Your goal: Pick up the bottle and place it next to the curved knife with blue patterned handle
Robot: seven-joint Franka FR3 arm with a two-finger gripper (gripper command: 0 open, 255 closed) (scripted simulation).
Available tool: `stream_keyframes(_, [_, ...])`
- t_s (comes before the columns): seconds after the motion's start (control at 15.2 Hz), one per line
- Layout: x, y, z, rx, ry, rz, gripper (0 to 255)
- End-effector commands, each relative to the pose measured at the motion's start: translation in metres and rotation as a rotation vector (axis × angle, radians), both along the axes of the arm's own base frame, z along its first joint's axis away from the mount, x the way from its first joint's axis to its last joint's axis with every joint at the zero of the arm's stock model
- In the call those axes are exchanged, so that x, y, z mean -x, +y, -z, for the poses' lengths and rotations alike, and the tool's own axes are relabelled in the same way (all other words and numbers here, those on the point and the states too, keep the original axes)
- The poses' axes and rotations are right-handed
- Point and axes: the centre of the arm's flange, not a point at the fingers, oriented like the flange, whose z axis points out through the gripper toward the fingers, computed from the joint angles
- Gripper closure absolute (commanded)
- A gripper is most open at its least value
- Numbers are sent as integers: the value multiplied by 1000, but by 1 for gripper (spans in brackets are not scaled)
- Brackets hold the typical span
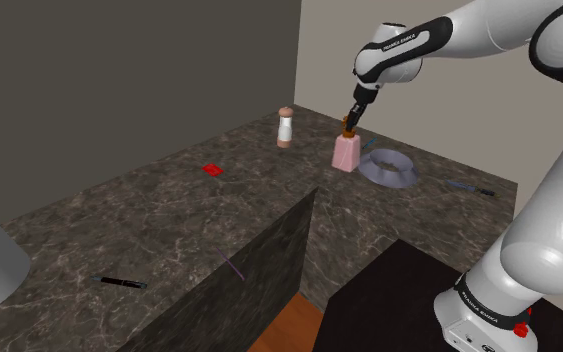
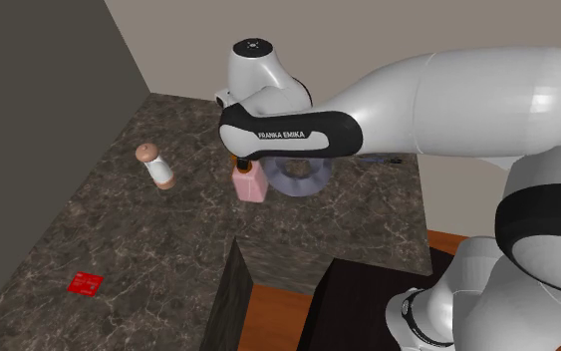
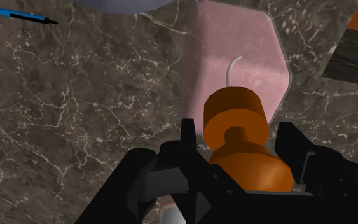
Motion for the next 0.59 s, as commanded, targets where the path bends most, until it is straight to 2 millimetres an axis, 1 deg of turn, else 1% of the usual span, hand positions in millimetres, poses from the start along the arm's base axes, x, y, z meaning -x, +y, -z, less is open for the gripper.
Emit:
stream_keyframes(0.0, [-1,0,-11,0,0,0,255])
stream_keyframes(0.53, [-1,0,-54,0,0,0,255])
